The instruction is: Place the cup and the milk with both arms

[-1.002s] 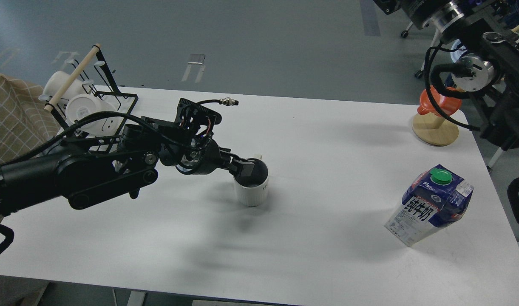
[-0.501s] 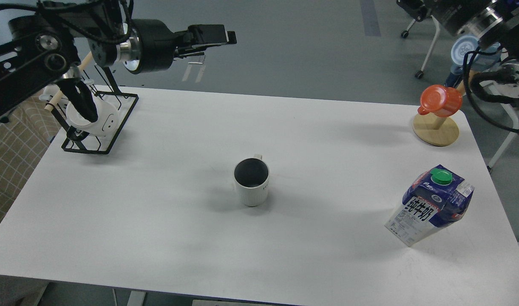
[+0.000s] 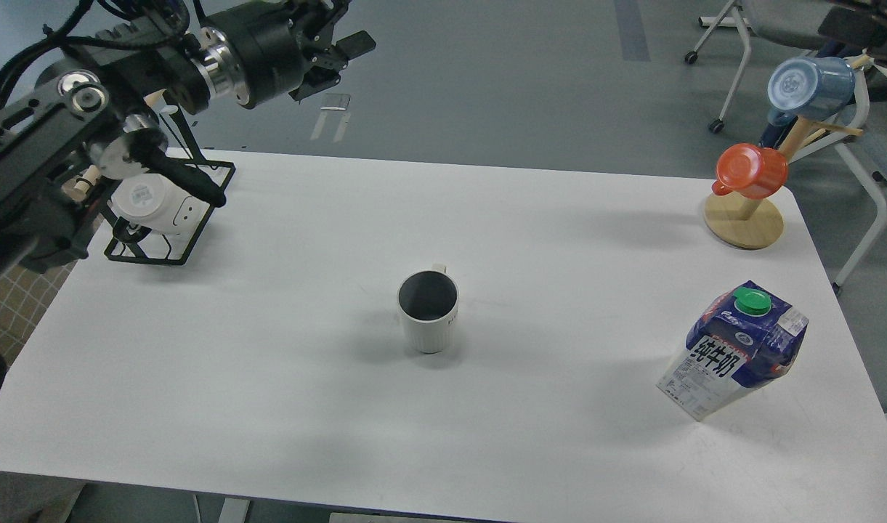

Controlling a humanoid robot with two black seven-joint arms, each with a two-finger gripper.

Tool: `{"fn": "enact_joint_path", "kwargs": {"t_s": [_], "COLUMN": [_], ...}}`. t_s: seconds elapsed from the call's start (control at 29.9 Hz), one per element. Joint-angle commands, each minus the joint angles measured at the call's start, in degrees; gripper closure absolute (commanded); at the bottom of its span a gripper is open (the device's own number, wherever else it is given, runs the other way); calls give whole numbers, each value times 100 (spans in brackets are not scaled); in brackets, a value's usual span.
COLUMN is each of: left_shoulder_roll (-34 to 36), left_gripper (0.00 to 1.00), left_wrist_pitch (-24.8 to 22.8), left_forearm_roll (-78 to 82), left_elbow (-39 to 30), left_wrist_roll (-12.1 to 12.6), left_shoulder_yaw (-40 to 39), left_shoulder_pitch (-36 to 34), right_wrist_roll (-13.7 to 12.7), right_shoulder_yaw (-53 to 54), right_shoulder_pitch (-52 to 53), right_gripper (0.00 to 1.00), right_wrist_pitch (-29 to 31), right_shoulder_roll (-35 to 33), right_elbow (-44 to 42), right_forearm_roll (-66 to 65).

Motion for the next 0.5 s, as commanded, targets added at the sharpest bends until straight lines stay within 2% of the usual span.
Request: {"fn": "enact_joint_path", "kwargs": {"t_s": [0.0, 0.1, 0.3, 0.37, 0.43, 0.47], "left_shoulder_roll": [-270, -410, -490, -446, -455, -472], "left_gripper": [3, 2, 2, 2, 2, 2], "left_wrist_pitch": [1092, 1672, 1841, 1850, 1850, 1850], "left_forearm_roll": [-13, -13, -22, -13, -13, -13], "left_elbow": [-3, -3, 6, -12, -12, -21], "left_wrist_roll": [-73, -73, -73, -82, -82, -82], "left_shoulder_yaw": [-35, -35, -53, -79, -149, -254], "left_shoulder_pitch": [12, 178, 363, 556, 636, 688], "right_wrist_roll": [-2, -2, -2, -2, -2, -2], "right_shoulder_yaw": [-153, -459, -1671, -2679, -3121, -3567], "right_shoulder_pitch": [-48, -48, -48, -48, -48, -48], "right_gripper": [0, 0, 0, 0, 0, 0], "right_wrist_pitch": [-428, -990, -1887, -2518, -2941, -3404], "right_shoulder_roll": [-917, -1321, -1850, -1964, -1973, -1964], "right_elbow": [655, 918, 1104, 1095, 1086, 1060], "right_forearm_roll": [-872, -1802, -2895, -3350, -3711, -4096]}}
